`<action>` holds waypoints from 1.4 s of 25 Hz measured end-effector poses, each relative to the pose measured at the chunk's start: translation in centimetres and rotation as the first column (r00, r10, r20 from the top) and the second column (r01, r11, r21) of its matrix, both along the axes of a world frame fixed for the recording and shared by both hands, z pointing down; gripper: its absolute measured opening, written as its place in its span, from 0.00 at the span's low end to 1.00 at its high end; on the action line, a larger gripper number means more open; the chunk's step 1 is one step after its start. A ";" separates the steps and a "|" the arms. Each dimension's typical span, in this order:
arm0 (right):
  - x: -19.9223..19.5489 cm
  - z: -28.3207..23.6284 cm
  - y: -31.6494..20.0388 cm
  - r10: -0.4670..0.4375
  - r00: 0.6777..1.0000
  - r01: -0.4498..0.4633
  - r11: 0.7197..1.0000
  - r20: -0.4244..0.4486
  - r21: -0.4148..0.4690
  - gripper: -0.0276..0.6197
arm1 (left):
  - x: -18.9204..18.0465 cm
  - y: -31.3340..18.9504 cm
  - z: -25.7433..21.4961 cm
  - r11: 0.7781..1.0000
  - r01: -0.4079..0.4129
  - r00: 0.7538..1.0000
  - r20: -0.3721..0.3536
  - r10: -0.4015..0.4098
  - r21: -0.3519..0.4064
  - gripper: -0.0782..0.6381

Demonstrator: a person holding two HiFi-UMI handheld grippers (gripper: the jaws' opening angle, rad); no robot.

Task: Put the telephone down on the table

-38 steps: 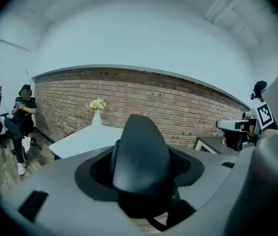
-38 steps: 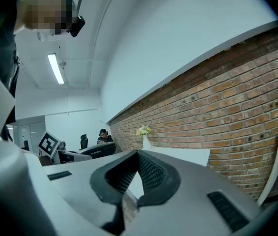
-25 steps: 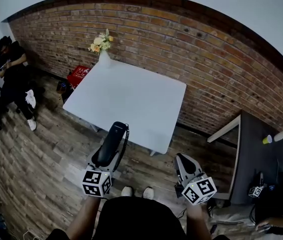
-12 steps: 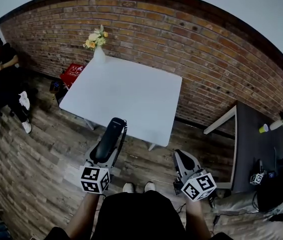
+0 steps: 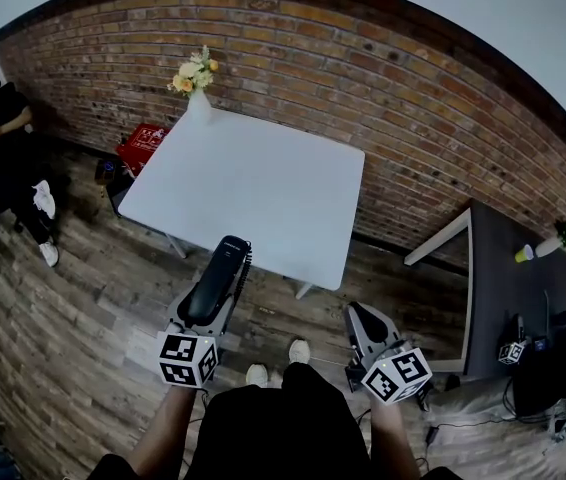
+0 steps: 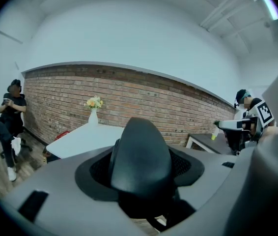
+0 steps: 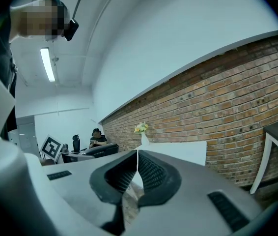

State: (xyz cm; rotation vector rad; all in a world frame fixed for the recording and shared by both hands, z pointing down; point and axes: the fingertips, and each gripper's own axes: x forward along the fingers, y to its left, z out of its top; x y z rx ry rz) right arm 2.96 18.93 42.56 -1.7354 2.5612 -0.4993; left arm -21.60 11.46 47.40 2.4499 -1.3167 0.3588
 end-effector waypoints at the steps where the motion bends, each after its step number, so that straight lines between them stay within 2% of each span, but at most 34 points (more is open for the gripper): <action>1: -0.1 0.1 -0.3 -0.003 1.000 0.003 1.000 0.002 -0.002 0.08 | 0.0 -0.2 0.0 1.000 0.002 1.000 0.001 -0.002 0.001 0.50; 13: 1.7 0.8 -7.5 -0.082 0.997 0.082 0.997 0.015 -0.009 0.08 | 2.3 -5.0 0.1 0.999 0.048 0.999 0.018 -0.048 -0.010 0.50; 25: 6.0 0.7 -17.0 -0.174 0.984 0.174 0.985 0.029 0.001 0.08 | 7.5 -12.9 -0.8 0.995 0.101 0.994 0.033 -0.101 0.005 0.50; 35: 9.5 1.9 -22.7 -0.259 0.965 0.260 0.965 0.049 -0.014 0.08 | 12.2 -16.6 -0.7 0.987 0.159 0.986 0.048 -0.160 0.008 0.50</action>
